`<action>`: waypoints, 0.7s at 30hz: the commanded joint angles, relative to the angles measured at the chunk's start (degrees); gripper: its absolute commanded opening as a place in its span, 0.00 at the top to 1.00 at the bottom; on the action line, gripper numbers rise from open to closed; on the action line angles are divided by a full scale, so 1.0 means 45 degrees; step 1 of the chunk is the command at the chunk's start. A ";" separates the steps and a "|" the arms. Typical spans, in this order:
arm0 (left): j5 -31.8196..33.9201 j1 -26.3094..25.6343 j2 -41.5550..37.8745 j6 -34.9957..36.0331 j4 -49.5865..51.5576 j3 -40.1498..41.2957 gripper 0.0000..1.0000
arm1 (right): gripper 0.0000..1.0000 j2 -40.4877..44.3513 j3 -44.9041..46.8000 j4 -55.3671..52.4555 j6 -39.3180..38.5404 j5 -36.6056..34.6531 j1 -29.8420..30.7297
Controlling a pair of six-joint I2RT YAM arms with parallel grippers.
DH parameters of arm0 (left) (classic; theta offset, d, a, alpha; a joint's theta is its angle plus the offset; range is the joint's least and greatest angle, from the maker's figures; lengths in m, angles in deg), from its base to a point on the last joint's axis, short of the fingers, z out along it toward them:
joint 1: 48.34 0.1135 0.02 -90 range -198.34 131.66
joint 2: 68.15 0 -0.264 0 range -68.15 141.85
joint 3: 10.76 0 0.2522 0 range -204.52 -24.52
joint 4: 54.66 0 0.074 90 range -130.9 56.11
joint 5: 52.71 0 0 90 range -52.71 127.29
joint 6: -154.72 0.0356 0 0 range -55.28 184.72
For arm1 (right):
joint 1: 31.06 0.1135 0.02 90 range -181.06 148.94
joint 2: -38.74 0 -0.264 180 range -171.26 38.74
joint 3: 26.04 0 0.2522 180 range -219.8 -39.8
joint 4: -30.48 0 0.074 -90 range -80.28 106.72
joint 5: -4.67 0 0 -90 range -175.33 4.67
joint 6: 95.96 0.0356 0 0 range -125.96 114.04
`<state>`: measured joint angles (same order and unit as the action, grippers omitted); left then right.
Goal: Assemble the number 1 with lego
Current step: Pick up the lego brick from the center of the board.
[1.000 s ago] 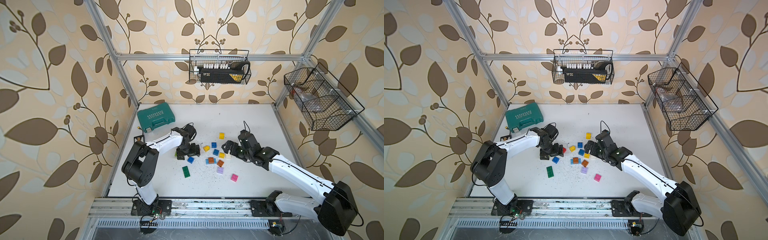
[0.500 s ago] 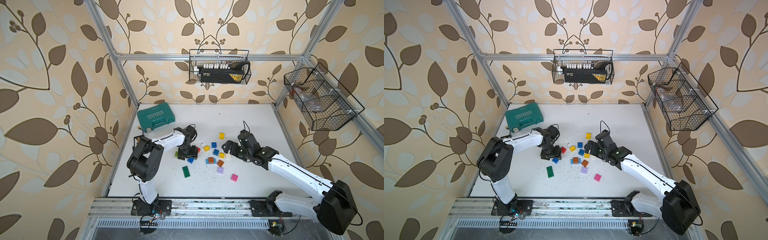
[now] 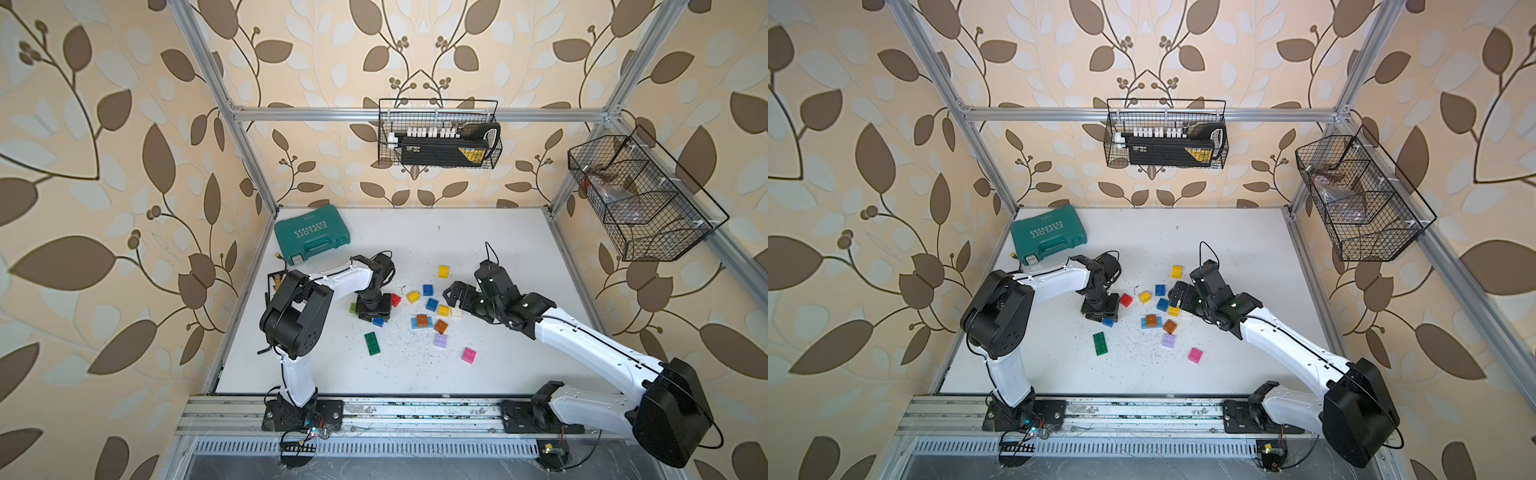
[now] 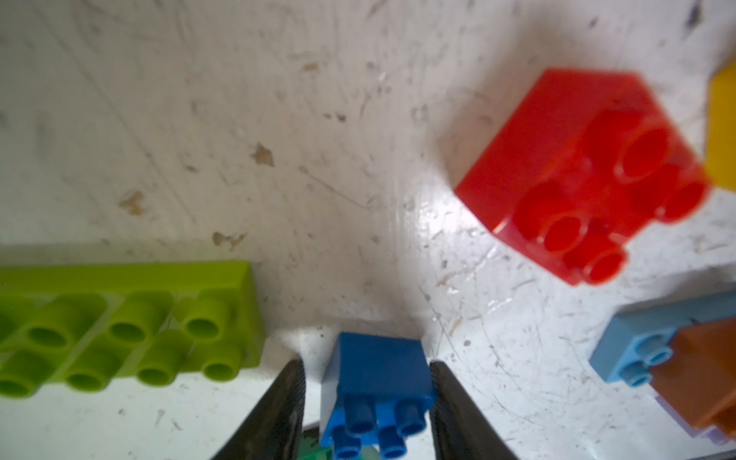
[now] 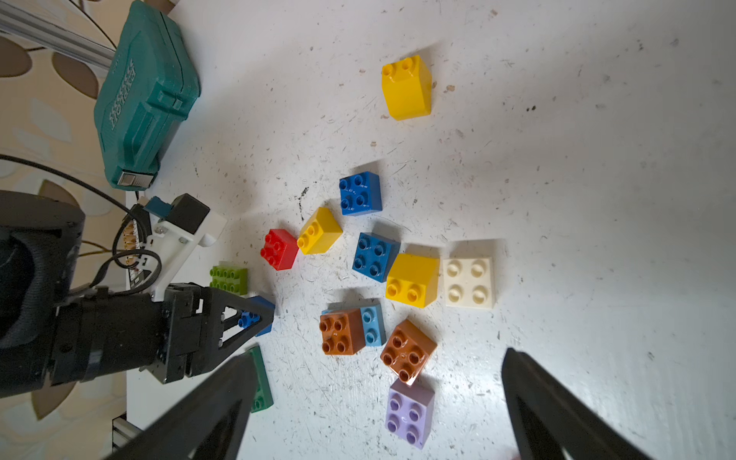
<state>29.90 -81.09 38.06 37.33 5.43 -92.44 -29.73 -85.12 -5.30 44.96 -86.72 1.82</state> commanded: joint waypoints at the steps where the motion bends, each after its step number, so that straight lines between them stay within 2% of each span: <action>1: 0.0113 -0.0163 0.0185 -0.0243 0.0360 -0.0388 0.53 | 0.01 -0.0131 0.0052 0.0017 -0.0045 0.0147 -0.0061; 9: 0.0217 -0.0163 0.0222 -0.1353 0.1097 -0.0987 0.71 | 0.01 -0.0155 0.0064 0.0030 -0.0045 0.0189 -0.0080; 16: 0.0284 -0.0197 0.0345 -0.2155 0.2122 -0.1765 0.79 | 0.01 -0.0133 0.0091 0.0036 -0.0023 0.0196 -0.0091; 21: 0.0623 -0.0744 0.0439 -0.3346 0.3979 -0.3486 0.81 | 0.00 0.0104 0.0144 -0.0278 0.0338 -0.0422 -0.0120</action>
<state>31.23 -82.69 40.29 26.83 16.32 -103.74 -29.94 -85.12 -5.37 45.27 -86.55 1.56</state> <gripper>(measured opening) 0.342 0.994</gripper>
